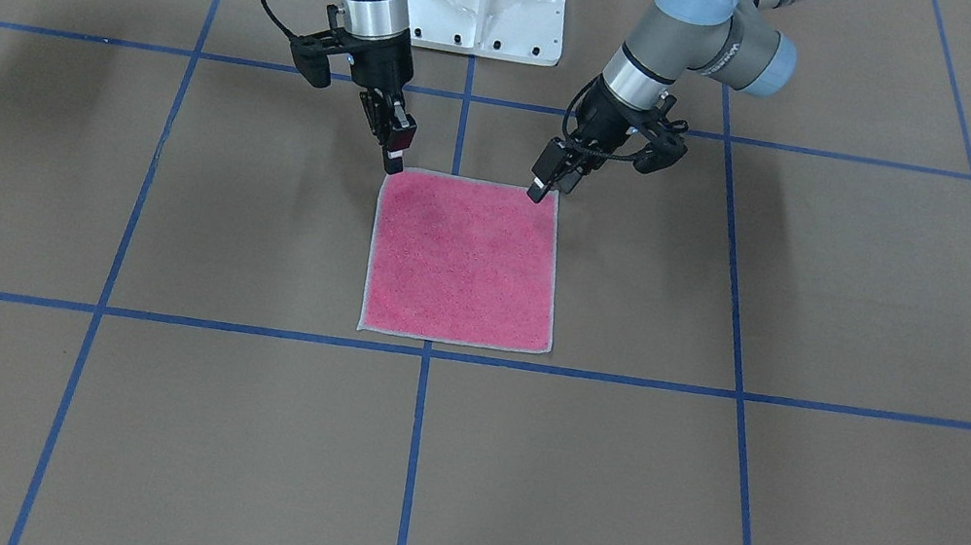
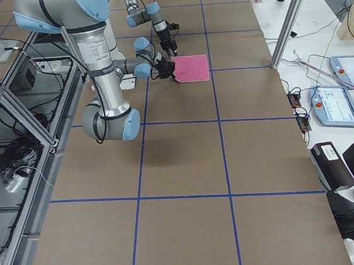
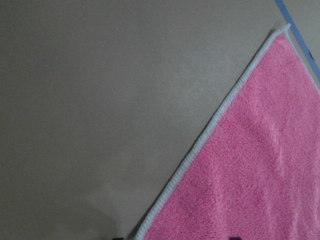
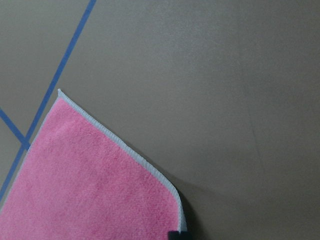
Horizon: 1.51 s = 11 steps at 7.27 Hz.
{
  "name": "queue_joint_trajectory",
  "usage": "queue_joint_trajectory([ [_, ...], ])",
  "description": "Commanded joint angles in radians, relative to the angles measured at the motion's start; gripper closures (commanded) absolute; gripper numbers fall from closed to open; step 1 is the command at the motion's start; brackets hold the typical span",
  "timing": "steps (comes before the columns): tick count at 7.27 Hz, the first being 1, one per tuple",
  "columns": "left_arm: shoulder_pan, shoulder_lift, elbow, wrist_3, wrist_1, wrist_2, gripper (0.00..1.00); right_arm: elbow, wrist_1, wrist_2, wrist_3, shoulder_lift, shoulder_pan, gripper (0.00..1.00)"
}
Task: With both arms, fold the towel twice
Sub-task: 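Close both grippers on the towel's near corners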
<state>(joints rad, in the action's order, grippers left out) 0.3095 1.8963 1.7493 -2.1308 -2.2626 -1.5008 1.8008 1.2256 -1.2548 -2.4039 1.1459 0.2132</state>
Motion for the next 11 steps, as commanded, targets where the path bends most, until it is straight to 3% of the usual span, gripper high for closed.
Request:
queue_joint_trajectory([
  [1, -0.003, 0.001, -0.004, 0.002, 0.0, 0.001, 0.24, 0.0, 0.0, 0.002, 0.0, 0.0, 0.0, 1.0],
  [11, -0.004, 0.01, -0.016, 0.022, 0.002, 0.004, 0.24, 0.0, 0.0, 0.009, -0.001, 0.002, 0.0, 1.0],
])
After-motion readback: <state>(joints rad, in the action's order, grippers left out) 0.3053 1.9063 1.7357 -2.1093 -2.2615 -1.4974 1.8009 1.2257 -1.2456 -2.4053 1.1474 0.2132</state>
